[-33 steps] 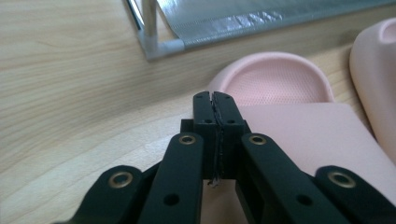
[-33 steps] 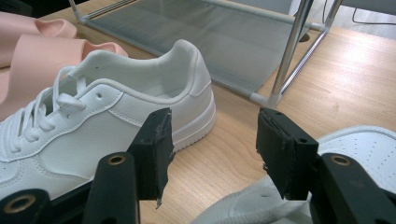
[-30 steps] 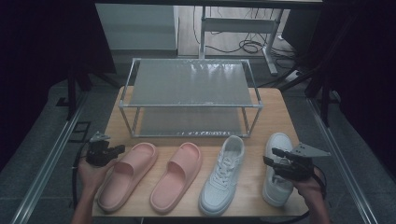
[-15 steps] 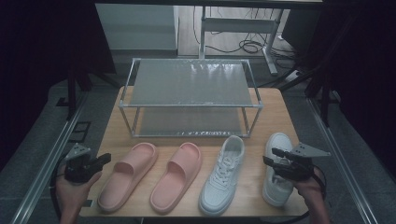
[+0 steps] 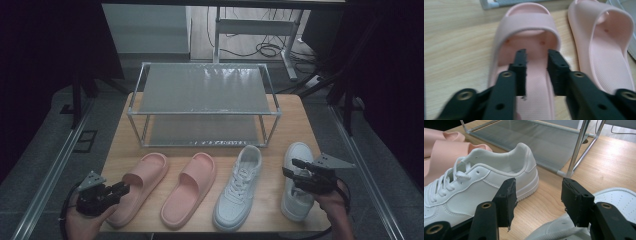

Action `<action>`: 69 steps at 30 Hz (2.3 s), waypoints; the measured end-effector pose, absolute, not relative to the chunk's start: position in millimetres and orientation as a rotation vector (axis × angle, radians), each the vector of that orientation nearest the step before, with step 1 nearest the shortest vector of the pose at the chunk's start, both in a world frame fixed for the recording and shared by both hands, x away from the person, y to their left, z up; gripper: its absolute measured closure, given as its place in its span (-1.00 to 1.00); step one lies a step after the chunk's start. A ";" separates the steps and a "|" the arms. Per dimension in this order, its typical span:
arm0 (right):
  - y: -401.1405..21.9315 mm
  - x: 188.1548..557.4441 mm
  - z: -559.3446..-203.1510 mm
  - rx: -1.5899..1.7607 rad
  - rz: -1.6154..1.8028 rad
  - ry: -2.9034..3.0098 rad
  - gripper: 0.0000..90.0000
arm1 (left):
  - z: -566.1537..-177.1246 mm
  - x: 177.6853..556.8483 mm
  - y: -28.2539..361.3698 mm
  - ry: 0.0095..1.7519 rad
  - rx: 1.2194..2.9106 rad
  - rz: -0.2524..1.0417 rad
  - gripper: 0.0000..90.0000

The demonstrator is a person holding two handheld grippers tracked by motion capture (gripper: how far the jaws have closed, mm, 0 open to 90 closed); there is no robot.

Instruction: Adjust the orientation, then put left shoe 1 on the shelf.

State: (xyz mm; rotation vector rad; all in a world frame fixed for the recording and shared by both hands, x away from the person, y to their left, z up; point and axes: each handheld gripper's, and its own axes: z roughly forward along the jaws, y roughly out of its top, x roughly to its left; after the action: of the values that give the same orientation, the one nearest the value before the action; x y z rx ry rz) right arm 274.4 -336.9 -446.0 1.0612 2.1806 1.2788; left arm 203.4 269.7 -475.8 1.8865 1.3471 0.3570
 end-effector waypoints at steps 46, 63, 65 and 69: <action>-338.2 272.0 -443.5 1.052 1.279 2.178 0.03 | -504.8 237.1 215.2 1.334 2.074 0.409 0.83; -335.9 273.3 -445.5 1.055 1.278 2.187 0.03 | -474.3 240.0 226.8 1.312 1.999 0.412 0.88; -335.7 273.5 -445.9 1.054 1.276 2.189 0.03 | -472.5 243.3 225.1 1.309 2.003 0.404 0.88; -336.5 273.4 -445.6 1.056 1.279 2.187 0.03 | -468.4 250.1 218.9 1.289 2.015 0.402 0.88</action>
State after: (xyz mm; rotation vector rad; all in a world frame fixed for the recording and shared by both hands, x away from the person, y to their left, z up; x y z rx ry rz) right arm 273.4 -336.5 -445.6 1.0564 2.1872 1.2786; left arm 250.1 218.9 -468.4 2.0148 1.2894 0.4017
